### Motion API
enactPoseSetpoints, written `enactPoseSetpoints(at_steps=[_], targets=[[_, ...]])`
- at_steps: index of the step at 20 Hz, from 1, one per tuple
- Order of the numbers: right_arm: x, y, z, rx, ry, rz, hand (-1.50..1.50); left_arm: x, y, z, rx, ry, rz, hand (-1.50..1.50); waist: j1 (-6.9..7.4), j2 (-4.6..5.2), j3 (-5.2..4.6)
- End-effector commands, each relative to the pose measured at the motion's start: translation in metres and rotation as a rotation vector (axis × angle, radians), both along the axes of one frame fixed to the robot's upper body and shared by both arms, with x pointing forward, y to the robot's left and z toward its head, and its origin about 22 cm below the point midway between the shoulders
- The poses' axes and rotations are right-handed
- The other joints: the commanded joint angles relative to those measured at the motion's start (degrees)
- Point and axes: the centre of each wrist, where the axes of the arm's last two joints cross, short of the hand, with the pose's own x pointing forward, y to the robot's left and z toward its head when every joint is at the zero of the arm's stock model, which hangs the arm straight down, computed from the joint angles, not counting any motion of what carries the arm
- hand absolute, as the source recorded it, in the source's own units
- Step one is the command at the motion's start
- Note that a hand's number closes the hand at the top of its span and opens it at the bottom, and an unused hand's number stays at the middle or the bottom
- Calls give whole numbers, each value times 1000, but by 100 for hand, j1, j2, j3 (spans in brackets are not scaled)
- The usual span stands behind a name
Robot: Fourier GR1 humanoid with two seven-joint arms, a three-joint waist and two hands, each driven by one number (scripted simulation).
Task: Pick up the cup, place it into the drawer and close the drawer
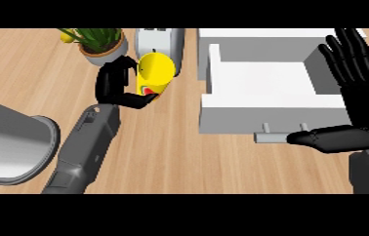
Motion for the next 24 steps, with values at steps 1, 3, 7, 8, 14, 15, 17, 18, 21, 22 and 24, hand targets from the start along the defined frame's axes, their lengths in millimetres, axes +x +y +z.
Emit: enactPoseSetpoints(at_steps=[1, 3, 7, 8, 14, 15, 17, 18, 21, 22, 24], targets=[[2, -4, -1, -15, -15, -12, -150, 16, -47, 49, 10, -29, -116, 150, 84, -31, 5], [6, -15, -7, -20, -6, -9, -150, 27, -67, 77, 44, -36, -115, 150, -6, 4, 3], [-1, 0, -4, 13, -6, -5, -150, 36, -95, 139, 72, -20, -116, 150, -47, -9, 1], [-3, -5, -15, 8, 0, -27, -150, 40, -97, 151, 76, -20, -105, 150, -52, 15, 0], [11, 6, 6, -10, -10, -11, -150, 47, -144, 195, 135, 15, -65, 150, -161, 62, -3], [-1, -4, -2, -1, -24, 4, -150, 45, -156, 212, 151, 46, -56, 150, -208, 46, 0], [3, -4, -16, 5, -26, 2, -150, 50, -160, 200, 185, 89, -56, 150, -258, 84, 1], [14, 11, 10, -17, -38, 25, -150, 52, -162, 196, 193, 136, -45, 150, -280, 95, -2], [15, 0, 5, 7, -47, 24, -150, 54, -166, 181, 250, 184, -4, 150, -411, 133, 3], [16, 7, -5, -1, -46, 38, -150, 54, -175, 192, 290, 195, 8, 150, -459, 140, 6], [9, 10, -1, -3, -48, 76, -150, 52, -178, 184, 316, 227, 47, 150, -669, 149, 9]])
